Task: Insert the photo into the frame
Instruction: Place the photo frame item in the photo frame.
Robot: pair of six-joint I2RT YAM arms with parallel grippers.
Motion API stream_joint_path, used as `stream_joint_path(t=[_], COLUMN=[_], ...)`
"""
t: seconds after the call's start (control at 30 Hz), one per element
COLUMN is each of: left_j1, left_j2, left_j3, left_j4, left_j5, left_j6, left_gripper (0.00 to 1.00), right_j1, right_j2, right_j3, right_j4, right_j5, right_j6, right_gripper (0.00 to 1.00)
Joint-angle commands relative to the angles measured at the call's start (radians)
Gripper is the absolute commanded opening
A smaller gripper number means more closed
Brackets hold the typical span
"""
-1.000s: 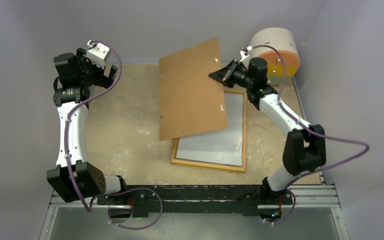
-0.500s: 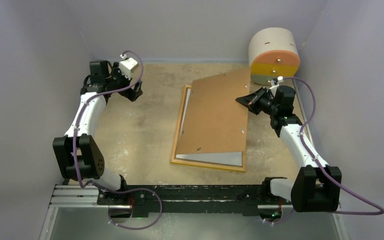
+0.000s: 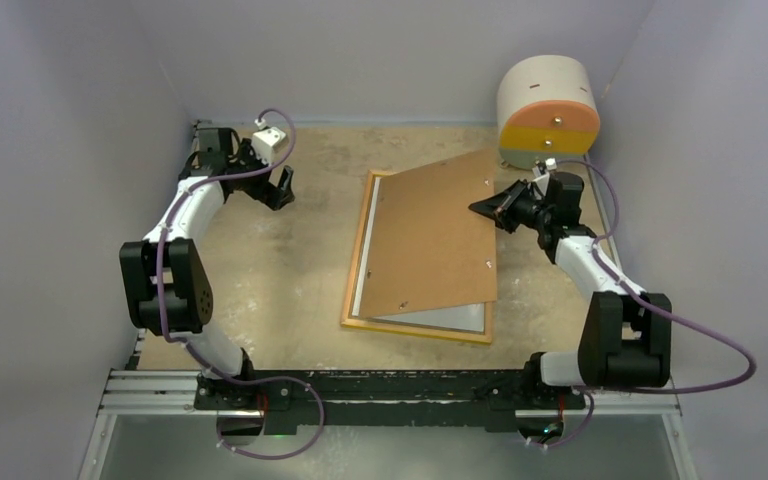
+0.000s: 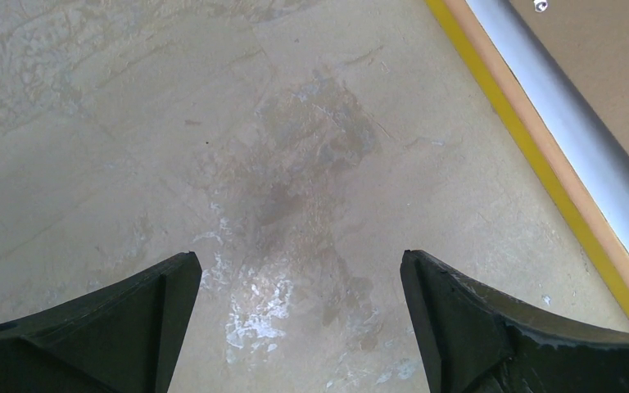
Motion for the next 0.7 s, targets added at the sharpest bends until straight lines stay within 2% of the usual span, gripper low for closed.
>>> stream_joint_path(t=[0.0,0.67], left_j1=[-0.007,-0.018], left_j2=[0.013,0.022], left_j3=[0.036,0.028], left_j4=[0.004,-0.034], left_j5=[0.008,-0.005], left_j6=[-0.018,-0.007], left_gripper=[1.00,1.00], right_j1=[0.000,0.000], right_j2=[0.022,0.115], right_j3=[0.022,-0.030], right_j4=[0.140,0.310], right_j5=[-0.077,-0.110], right_j6=[0.005,0.060], right_gripper=[0.00,0.00])
